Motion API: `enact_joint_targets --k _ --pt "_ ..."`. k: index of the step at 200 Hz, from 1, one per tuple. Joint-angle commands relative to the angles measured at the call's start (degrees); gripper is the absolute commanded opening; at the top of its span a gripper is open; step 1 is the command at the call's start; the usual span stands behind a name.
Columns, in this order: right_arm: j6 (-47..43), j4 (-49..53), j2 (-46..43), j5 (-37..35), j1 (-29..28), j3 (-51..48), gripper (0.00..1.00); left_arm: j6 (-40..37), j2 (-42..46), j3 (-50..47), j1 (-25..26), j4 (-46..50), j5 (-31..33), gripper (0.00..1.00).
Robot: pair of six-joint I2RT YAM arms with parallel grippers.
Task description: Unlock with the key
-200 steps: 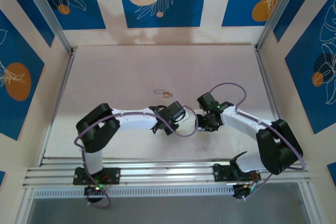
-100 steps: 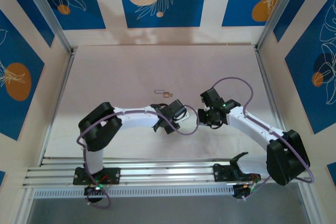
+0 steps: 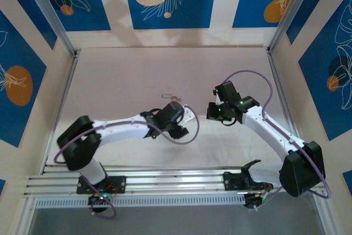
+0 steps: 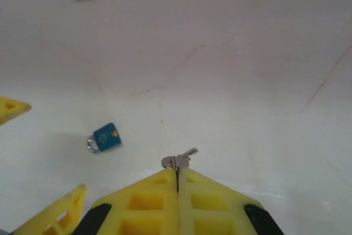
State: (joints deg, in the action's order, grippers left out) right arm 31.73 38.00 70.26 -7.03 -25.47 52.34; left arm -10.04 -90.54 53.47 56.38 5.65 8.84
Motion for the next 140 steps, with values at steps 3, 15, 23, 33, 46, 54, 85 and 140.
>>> enact_joint_targets --k 3,15,23,33,46,54,85,140 --pt "-0.8 1.2 -1.4 3.7 0.4 2.8 0.00 -4.7 6.4 -11.1 0.3 -22.5 -4.2 0.79" --pt "-0.7 1.0 -1.4 4.4 0.1 3.6 0.00 -6.4 6.9 -12.8 0.2 -26.1 -4.5 0.80" --pt "-0.7 0.7 -1.4 5.1 -0.1 4.1 0.00 -6.8 6.5 -12.4 0.2 -25.8 -4.3 0.79" --pt "-0.4 0.1 -1.5 5.9 -0.5 4.5 0.00 -7.1 5.9 -12.1 0.2 -27.2 -4.7 0.74" --pt "-0.1 -0.5 -1.8 7.1 -1.1 5.0 0.00 -5.4 5.2 -12.9 0.3 -33.3 -4.9 0.72" --pt "0.3 -0.6 -1.9 7.7 -1.3 5.4 0.00 -5.3 4.5 -13.1 0.3 -36.8 -5.4 0.71" --pt "1.8 -1.5 -3.3 10.4 -2.2 5.8 0.00 -4.8 1.6 -11.9 0.3 -42.6 -8.4 0.69" --pt "3.8 -3.2 -5.4 12.3 -2.8 5.3 0.00 -2.7 -1.7 -10.9 0.2 -46.9 -10.5 0.54"
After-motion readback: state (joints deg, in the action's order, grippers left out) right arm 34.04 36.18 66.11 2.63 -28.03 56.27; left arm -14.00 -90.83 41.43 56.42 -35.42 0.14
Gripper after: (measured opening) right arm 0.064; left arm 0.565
